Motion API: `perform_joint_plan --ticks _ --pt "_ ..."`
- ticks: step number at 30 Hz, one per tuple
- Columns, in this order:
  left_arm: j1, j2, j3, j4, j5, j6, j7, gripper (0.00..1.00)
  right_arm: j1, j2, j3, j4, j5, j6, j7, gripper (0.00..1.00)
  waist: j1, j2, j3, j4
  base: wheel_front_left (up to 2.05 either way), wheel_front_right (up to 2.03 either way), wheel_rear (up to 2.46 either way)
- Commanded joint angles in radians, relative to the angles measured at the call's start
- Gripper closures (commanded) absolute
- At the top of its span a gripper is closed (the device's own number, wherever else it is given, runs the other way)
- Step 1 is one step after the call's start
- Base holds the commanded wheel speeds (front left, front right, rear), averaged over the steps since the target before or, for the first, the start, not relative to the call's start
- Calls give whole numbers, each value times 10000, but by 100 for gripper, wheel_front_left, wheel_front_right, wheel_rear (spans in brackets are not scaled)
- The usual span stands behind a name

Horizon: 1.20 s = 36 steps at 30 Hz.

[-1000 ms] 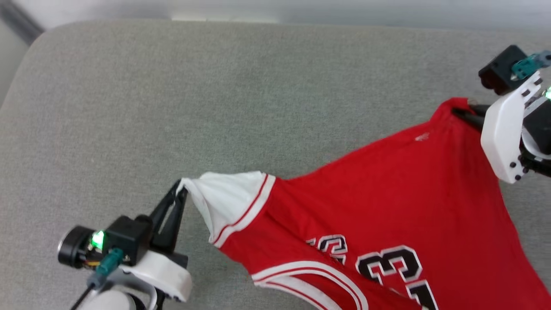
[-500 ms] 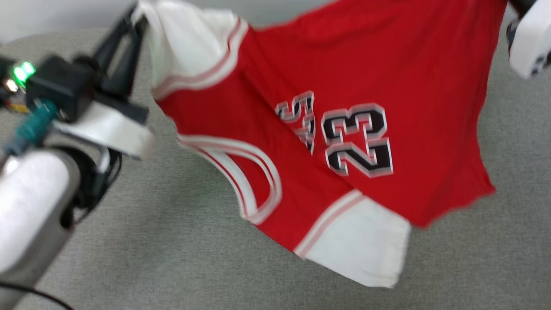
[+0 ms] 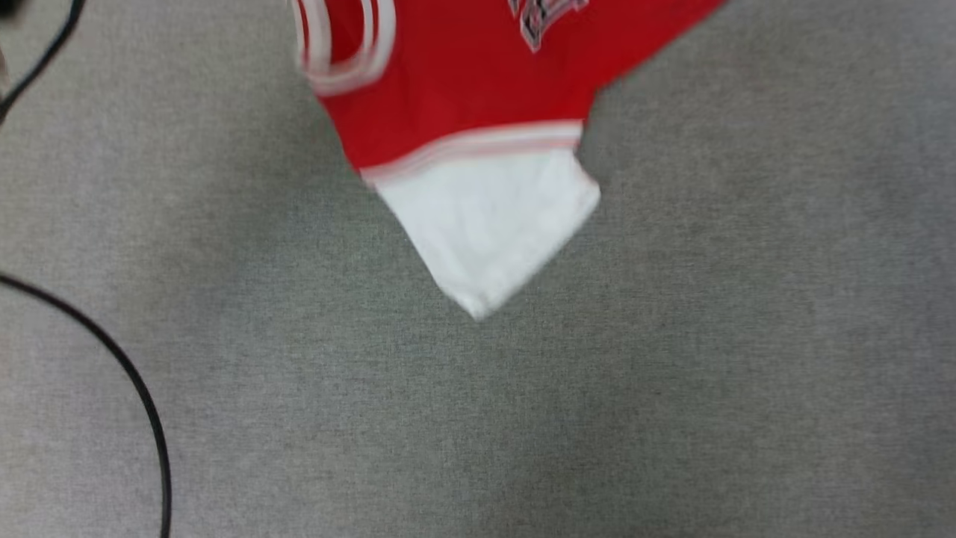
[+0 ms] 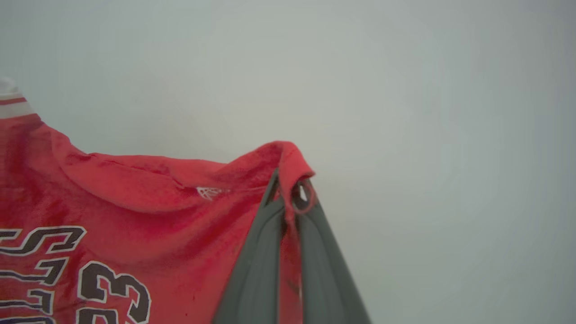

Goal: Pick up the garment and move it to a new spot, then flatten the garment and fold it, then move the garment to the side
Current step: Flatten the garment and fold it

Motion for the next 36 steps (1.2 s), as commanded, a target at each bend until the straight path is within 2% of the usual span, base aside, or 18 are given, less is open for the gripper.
perform_joint_plan --ticks 1,10,16,20,27,36 --pt "-777 -171 0 496 129 -206 5 100 -662 131 -59 221 -241 -7 59 100 -1 0 392 121 0 0 0" --pt "-4154 -869 127 3060 387 -1109 -372 100 -3186 579 139 1445 -846 -7 -178 100 -1 0 1038 228 0 0 0" --pt "-5223 -1282 -34 4486 502 -1419 -837 100 -3958 824 515 2447 -853 -7 -586 100 -1 0 1222 309 0 0 0" --pt "-5334 -1448 -148 5081 420 -1509 -1071 100 -3989 928 861 2872 -752 -7 -735 100 -1 0 1307 324 0 0 0" --pt "-4651 -1696 -404 6256 37 -1701 -1605 100 -3101 1082 1914 3600 -164 -7 -1021 100 -1 0 1423 265 0 0 0" --pt "-2315 -1990 -995 6929 -472 -1816 -2391 100 -1097 1249 2969 4150 940 -7 -1773 100 -1 0 926 266 0 0 0"
